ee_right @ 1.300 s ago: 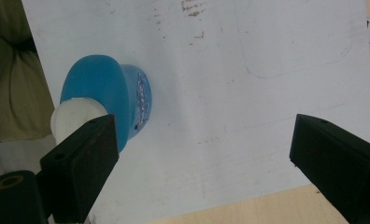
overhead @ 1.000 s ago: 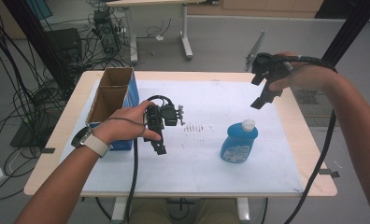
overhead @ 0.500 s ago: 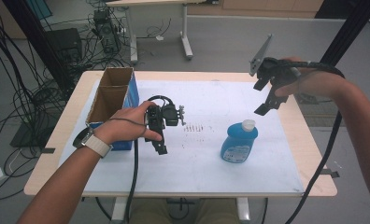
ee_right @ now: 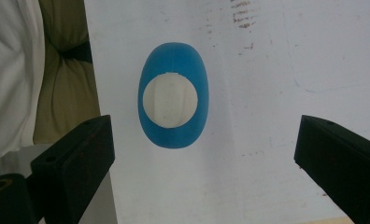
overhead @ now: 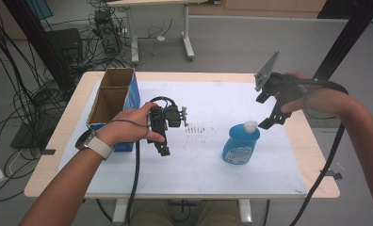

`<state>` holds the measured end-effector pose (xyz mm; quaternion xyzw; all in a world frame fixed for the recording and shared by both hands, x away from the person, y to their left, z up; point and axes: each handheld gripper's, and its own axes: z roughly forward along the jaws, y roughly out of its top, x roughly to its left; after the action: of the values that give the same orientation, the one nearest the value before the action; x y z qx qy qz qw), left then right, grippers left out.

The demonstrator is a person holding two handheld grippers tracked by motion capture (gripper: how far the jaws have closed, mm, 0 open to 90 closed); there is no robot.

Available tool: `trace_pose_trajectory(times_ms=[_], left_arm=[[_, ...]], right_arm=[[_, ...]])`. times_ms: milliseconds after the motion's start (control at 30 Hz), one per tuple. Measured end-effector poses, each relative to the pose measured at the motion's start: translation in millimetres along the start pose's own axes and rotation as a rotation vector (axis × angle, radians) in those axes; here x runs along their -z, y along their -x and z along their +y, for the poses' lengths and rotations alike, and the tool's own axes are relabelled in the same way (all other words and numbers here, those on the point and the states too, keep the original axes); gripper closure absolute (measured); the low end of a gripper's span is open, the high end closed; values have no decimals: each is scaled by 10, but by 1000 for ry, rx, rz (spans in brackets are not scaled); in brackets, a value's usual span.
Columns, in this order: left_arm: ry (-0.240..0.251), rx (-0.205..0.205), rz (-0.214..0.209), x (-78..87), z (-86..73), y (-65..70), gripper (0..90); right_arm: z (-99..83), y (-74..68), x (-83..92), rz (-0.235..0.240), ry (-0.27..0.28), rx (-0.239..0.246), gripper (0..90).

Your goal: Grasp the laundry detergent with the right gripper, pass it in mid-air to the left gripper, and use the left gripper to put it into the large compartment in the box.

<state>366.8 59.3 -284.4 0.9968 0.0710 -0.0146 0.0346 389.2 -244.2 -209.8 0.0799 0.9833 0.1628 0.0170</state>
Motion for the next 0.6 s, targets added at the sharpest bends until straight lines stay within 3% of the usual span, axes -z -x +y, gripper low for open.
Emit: trace_pose_trajectory(times_ms=[600], left_arm=[[6, 2, -2, -34, 17, -10, 97]], right_arm=[[-168, -98, -219, 3, 46, 2, 52]])
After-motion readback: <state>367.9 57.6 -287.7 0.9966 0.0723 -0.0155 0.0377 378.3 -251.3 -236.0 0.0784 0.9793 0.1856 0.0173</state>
